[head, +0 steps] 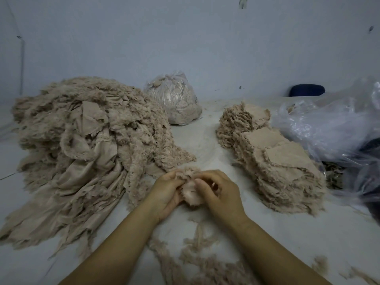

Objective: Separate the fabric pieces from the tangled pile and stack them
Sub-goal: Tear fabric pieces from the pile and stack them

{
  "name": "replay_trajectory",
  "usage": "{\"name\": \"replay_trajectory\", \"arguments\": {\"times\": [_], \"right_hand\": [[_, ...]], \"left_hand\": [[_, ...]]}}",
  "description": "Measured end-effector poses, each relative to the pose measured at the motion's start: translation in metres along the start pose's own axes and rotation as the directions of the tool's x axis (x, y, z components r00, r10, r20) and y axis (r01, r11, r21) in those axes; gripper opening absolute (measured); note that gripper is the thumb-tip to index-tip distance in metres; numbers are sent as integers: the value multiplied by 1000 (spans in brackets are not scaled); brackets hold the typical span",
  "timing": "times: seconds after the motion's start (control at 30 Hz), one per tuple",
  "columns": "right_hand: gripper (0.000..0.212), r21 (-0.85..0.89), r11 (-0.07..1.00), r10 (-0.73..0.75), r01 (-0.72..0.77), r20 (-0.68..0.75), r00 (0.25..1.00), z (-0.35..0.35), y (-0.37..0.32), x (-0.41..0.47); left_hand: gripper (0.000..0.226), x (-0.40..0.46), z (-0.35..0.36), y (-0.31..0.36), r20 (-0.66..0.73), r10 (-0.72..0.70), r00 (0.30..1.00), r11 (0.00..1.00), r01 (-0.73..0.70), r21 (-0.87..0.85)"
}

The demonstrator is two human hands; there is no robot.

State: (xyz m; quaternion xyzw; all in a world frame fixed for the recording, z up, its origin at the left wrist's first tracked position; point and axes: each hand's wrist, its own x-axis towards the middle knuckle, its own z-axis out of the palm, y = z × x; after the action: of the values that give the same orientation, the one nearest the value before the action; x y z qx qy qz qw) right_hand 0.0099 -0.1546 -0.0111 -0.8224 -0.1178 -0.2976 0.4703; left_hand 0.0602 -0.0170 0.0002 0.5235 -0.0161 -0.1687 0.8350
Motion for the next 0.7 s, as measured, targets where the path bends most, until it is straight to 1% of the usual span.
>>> {"name": "replay_trajectory", "arguments": {"times": [0.03, 0.07, 0.13, 0.17, 0.2, 0.27, 0.33, 0.4, 0.43, 0.47, 0.5, 0.53, 0.57, 0.6, 0.63, 0.67, 0.7], "right_hand": [[16, 2, 999, 42, -42, -24, 999, -1, 1, 1], [27, 11, 996, 92, -92, 1, 996, -2, 3, 2], [40, 25, 980, 192, -196, 116, 974, -1, 4, 2], [40, 22, 977, 207, -213, 154, 966, 0, 5, 1], [38, 13, 977, 210, -214, 160, 965, 2, 5, -1], [30, 38, 971, 229, -234, 117, 967, 5, 8, -3], [30, 144, 925, 342, -351, 83, 936, 6, 12, -2], [31, 230, 853, 453, -468, 115, 884, 4, 13, 0], [31, 251, 838, 461, -484, 149, 875, 2, 11, 1], [34, 261, 843, 433, -470, 188, 882, 1, 10, 1], [42, 244, 867, 385, -435, 227, 895, 0, 8, 0], [49, 198, 901, 332, -385, 253, 909, 1, 8, -1], [47, 153, 930, 290, -334, 252, 923, 2, 8, -1], [35, 132, 948, 258, -290, 215, 942, 3, 7, -2], [18, 136, 953, 250, -271, 150, 956, 4, 6, -2], [4, 163, 946, 267, -280, 99, 959, 4, 6, -1], [8, 188, 935, 295, -301, 63, 954, 4, 7, 0]], "left_hand": [[24, 0, 0, 1, -14, 6, 1000, 1000, -5, 29], [24, -1, 0, 1, -20, 8, 1000, 998, -7, 64], [21, -2, 2, -1, -27, 15, 1000, 991, -11, 135], [18, -2, 3, -2, -37, 27, 999, 985, -20, 170], [16, -1, 4, -3, -47, 39, 998, 981, -29, 190], [14, -3, 6, -3, -66, 49, 997, 983, -37, 178], [16, -3, 6, -1, -101, 58, 993, 984, -40, 171], [23, -5, 7, 1, -112, 31, 993, 987, -13, 157], [27, -5, 6, 2, -112, 17, 994, 988, 1, 156], [30, -6, 6, 3, -107, 2, 994, 987, 15, 162], [31, -6, 5, 3, -87, -14, 996, 983, 30, 183], [28, -8, 5, 3, -55, -32, 998, 976, 43, 214], [25, -9, 5, 3, -29, -50, 998, 966, 56, 252], [23, -9, 5, 3, -14, -61, 998, 956, 63, 287], [21, -10, 5, 2, -10, -64, 998, 948, 64, 313], [20, -10, 5, 2, -3, -64, 998, 946, 61, 319], [19, -9, 4, 1, 12, -62, 998, 944, 55, 325]]}}
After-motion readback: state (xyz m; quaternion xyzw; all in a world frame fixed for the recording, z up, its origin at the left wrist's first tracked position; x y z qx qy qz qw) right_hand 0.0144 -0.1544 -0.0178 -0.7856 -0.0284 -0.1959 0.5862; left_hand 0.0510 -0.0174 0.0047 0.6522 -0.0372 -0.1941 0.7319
